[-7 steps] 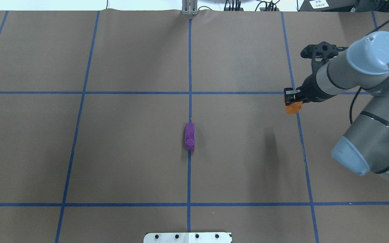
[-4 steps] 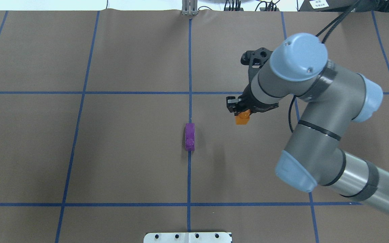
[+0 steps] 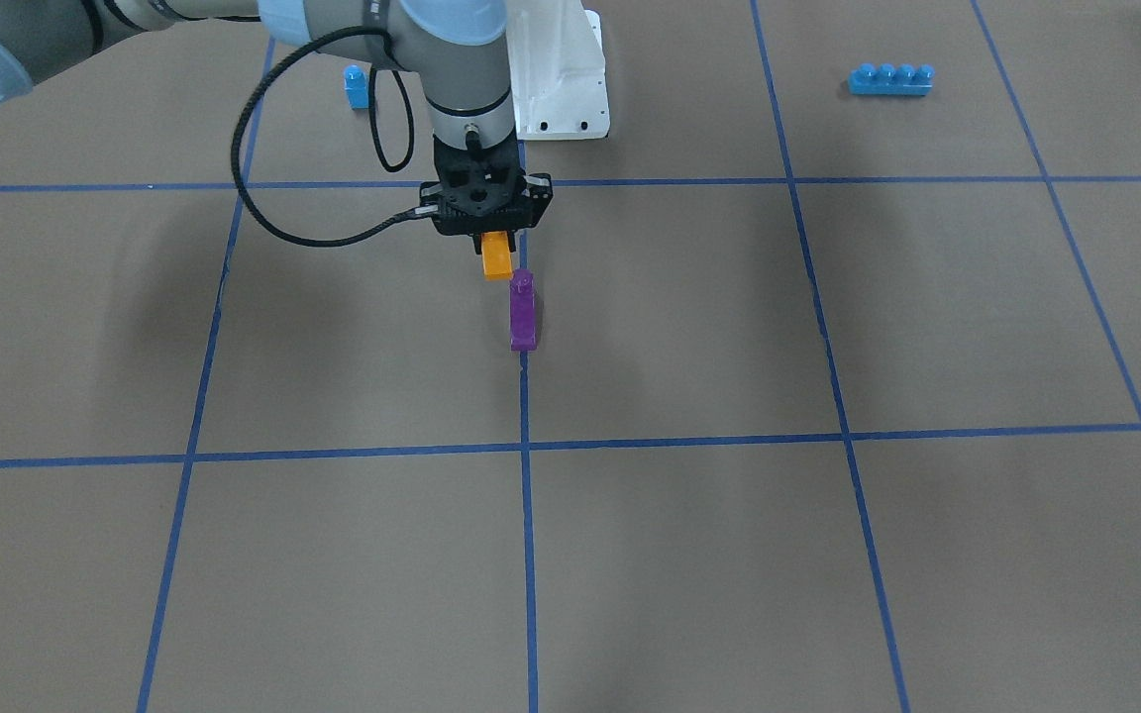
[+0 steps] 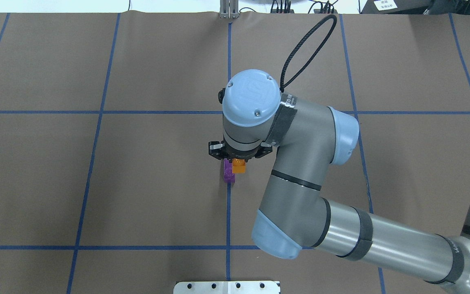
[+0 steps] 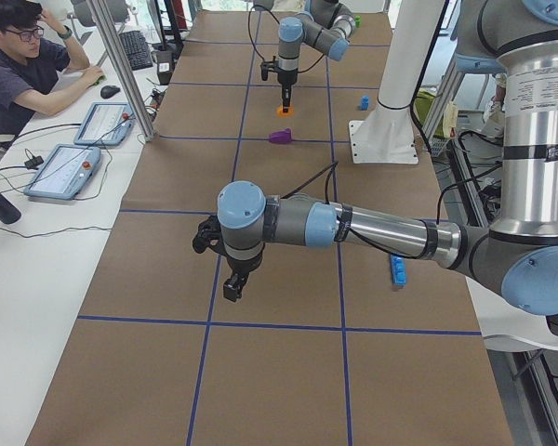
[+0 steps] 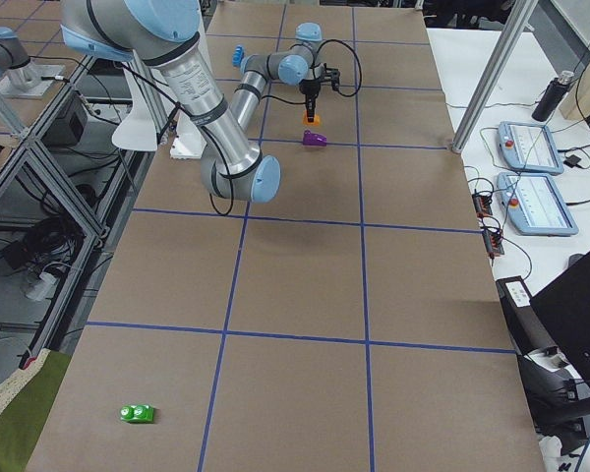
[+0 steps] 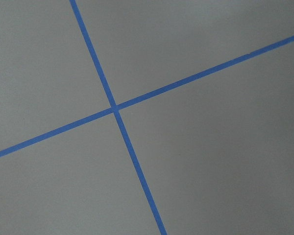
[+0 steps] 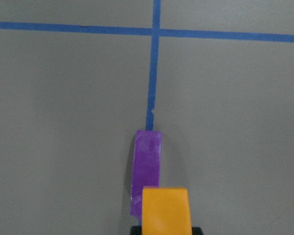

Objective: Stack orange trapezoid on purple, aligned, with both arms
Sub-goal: 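Carry the orange block with the right gripper over the purple block, then align and lower the orange block onto the purple block, then open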

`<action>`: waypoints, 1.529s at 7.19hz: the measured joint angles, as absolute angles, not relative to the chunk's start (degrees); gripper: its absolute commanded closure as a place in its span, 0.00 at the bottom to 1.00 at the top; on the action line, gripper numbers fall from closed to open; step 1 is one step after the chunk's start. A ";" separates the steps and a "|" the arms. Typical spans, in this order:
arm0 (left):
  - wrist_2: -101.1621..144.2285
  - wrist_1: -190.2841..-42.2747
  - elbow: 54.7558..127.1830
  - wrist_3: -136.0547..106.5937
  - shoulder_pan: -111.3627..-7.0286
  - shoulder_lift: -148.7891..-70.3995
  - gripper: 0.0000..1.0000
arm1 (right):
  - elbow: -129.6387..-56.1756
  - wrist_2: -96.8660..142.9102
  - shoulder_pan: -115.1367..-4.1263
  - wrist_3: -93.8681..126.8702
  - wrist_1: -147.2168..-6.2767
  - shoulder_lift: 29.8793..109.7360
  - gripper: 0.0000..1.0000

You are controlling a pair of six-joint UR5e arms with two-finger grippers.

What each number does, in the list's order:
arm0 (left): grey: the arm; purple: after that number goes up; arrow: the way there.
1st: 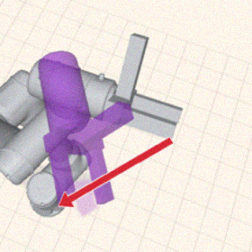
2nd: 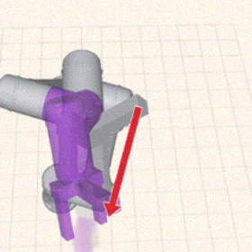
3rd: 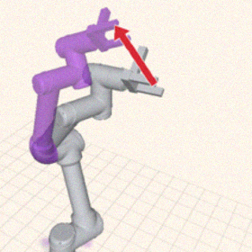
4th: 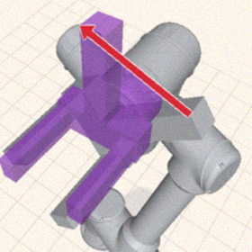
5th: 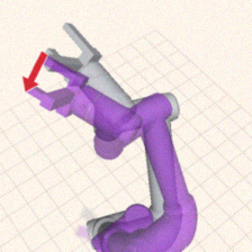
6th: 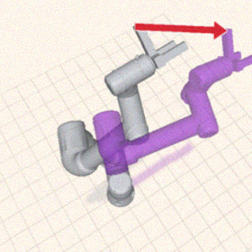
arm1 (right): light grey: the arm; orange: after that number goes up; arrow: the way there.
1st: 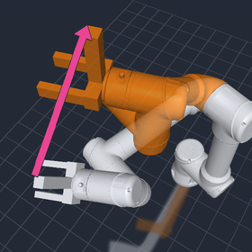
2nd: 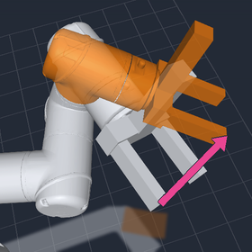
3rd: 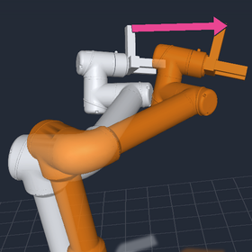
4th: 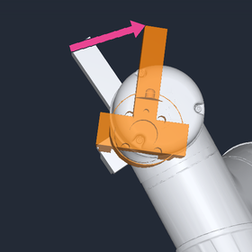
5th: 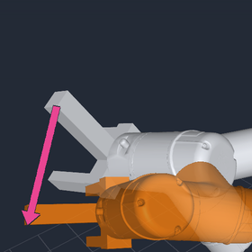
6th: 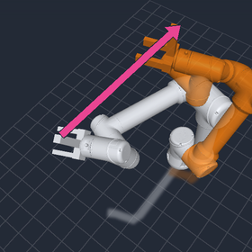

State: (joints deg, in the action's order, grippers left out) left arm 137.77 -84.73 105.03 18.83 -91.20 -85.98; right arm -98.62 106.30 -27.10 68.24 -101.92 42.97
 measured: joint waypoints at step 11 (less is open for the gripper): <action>137.81 -84.78 105.56 18.37 -91.16 -85.87 0.00 | -90.97 104.17 -26.07 72.33 -98.02 41.47 1.00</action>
State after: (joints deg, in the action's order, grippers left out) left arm 137.81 -84.78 105.56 18.37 -91.16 -85.87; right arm -90.97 104.17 -26.07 72.33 -98.02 41.47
